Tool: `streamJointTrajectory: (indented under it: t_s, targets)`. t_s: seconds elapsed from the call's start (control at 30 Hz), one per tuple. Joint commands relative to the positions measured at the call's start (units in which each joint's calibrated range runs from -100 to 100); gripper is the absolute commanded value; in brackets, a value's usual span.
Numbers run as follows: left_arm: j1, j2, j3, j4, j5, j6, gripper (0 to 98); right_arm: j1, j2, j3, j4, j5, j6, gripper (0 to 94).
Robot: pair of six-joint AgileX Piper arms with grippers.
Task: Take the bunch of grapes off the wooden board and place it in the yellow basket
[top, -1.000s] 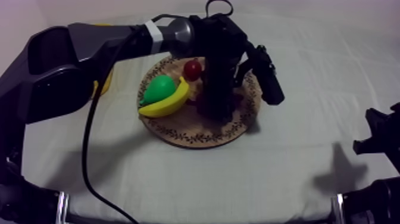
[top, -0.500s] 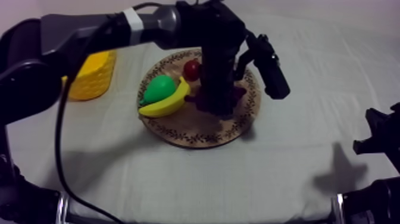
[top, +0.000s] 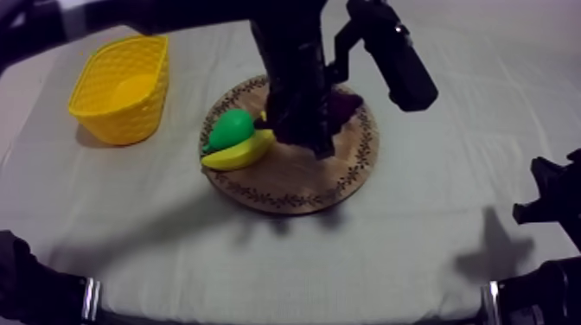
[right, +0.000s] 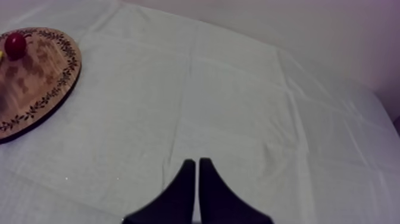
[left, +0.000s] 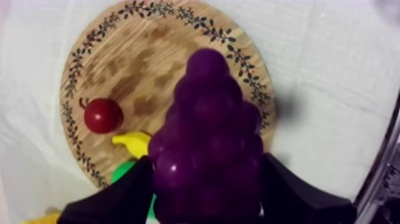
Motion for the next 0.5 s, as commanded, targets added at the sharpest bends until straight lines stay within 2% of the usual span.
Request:
streamJointTrajectory:
  t_s: [0.0,0.27,0.47]
  targets:
    - [0.10,-3.17,1.22,0.09,0.49,0.32,46.7,0.02,0.00,-0.04,-0.02,0.00,0.01,0.3]
    - [0.62,-8.29,2.42,0.21,2.31,1.33,46.7,0.02,0.00,-0.04,-0.02,0.00,0.01,0.3]
    - [-0.85,-10.13,2.69,0.22,2.44,2.56,46.5,0.02,0.00,-0.04,-0.02,0.00,0.01,0.3]
